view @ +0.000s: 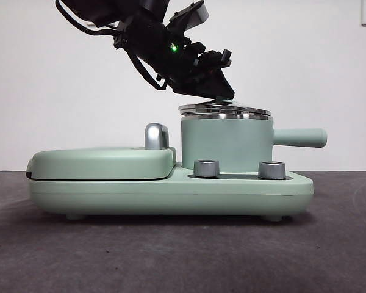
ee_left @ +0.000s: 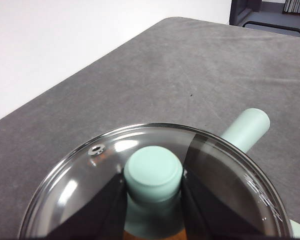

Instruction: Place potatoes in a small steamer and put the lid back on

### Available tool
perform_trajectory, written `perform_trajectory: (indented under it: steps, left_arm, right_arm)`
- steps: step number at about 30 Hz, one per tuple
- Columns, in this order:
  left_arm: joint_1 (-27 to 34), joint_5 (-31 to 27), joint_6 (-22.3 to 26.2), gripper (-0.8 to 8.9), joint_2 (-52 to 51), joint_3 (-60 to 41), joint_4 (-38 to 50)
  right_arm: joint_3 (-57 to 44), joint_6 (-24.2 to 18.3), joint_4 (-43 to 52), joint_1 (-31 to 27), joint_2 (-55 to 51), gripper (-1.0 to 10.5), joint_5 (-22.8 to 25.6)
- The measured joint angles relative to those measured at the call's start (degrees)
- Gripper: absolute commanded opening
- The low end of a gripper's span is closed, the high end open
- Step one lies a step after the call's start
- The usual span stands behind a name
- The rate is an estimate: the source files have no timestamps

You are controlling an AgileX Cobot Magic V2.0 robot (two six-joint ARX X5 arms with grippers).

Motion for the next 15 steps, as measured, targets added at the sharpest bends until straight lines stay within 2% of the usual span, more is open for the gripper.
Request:
perform_trajectory:
  steps: [15]
  left_arm:
    - [0.2, 1.2, 0.0, 0.13, 1.5, 0.5, 1.1]
  right_arm:
    - [0.0, 0.0, -0.2, 0.0, 0.0, 2.6, 0.2]
